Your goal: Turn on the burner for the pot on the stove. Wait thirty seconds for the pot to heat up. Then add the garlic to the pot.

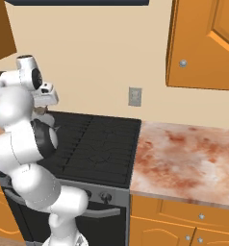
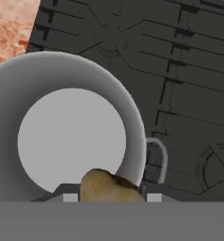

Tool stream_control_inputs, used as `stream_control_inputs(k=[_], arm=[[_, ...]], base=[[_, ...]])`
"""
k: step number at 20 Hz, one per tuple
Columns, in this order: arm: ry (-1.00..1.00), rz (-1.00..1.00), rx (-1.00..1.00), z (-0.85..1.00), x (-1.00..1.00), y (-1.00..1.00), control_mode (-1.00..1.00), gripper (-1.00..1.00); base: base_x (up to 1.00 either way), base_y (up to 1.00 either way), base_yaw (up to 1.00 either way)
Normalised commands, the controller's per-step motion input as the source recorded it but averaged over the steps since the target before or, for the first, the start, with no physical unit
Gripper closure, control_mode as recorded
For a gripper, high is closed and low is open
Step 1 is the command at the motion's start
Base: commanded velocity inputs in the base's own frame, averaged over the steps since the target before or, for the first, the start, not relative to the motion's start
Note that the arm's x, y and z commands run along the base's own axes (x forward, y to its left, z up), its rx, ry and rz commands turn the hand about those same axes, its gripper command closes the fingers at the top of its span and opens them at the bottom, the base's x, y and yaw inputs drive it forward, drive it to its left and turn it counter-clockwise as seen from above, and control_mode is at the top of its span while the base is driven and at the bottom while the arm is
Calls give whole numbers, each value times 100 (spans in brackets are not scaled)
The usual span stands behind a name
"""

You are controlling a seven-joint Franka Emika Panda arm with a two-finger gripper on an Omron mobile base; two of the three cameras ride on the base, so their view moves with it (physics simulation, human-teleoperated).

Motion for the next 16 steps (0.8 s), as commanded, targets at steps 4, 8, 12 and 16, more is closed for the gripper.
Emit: stream_control_inputs(k=[4,8,12,16], arm=[[0,0,0,-6,0,89,-100,100],[0,0,0,-20,2,33,-100,100],[3,0,0,-43,-10,4,-100,100],[1,0,0,-42,0,0,-100,100]], base=[[0,0,0],[0,0,0],[0,0,0],[0,0,0]])
